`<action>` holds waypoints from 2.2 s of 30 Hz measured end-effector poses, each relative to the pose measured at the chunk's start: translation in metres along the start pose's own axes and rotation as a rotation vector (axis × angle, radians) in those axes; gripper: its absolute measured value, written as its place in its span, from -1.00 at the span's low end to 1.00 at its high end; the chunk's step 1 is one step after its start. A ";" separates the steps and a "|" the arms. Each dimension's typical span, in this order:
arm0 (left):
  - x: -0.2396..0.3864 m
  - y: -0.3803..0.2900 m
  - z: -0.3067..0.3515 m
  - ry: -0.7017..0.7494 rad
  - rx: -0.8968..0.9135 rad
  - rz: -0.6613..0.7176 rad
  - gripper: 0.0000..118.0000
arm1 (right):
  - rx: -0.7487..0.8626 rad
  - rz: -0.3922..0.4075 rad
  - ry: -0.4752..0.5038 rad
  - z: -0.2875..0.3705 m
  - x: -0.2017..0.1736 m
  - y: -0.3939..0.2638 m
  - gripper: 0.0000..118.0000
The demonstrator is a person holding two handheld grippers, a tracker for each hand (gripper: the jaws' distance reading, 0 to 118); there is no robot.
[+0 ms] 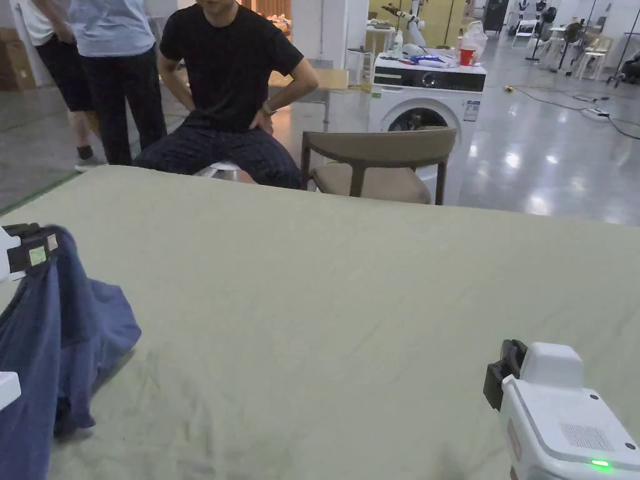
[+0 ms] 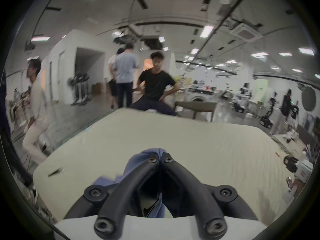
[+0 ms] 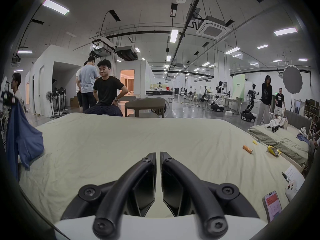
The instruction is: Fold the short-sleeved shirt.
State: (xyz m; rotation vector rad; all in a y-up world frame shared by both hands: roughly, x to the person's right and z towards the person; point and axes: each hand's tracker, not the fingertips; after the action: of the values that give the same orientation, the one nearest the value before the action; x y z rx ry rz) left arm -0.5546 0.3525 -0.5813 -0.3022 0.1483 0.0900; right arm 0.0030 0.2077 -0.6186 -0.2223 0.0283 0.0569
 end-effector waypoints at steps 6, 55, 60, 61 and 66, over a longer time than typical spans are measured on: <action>0.086 0.035 -0.002 -0.181 0.080 -0.059 -1.00 | 0.021 -0.003 -0.022 0.009 0.016 0.005 -0.93; 0.227 -0.125 0.007 -0.009 0.144 -0.172 -1.00 | 0.160 0.012 -0.021 0.041 0.018 0.031 -0.93; 0.181 -0.143 -0.022 -0.054 -0.160 -0.090 -1.00 | 0.128 0.006 -0.018 0.036 0.021 0.025 -0.93; 0.172 -0.150 -0.031 -0.046 -0.249 -0.067 -1.00 | 0.122 0.005 -0.020 0.035 0.023 0.022 -0.93; 0.139 -0.193 -0.063 -0.045 -0.604 0.046 -0.87 | 0.079 0.008 -0.027 0.033 0.030 0.009 -0.93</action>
State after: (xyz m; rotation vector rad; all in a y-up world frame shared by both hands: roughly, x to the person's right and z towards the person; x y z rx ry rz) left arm -0.4041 0.1595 -0.6067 -0.8992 0.0800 0.1868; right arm 0.0331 0.2255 -0.5899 -0.1421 0.0046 0.0668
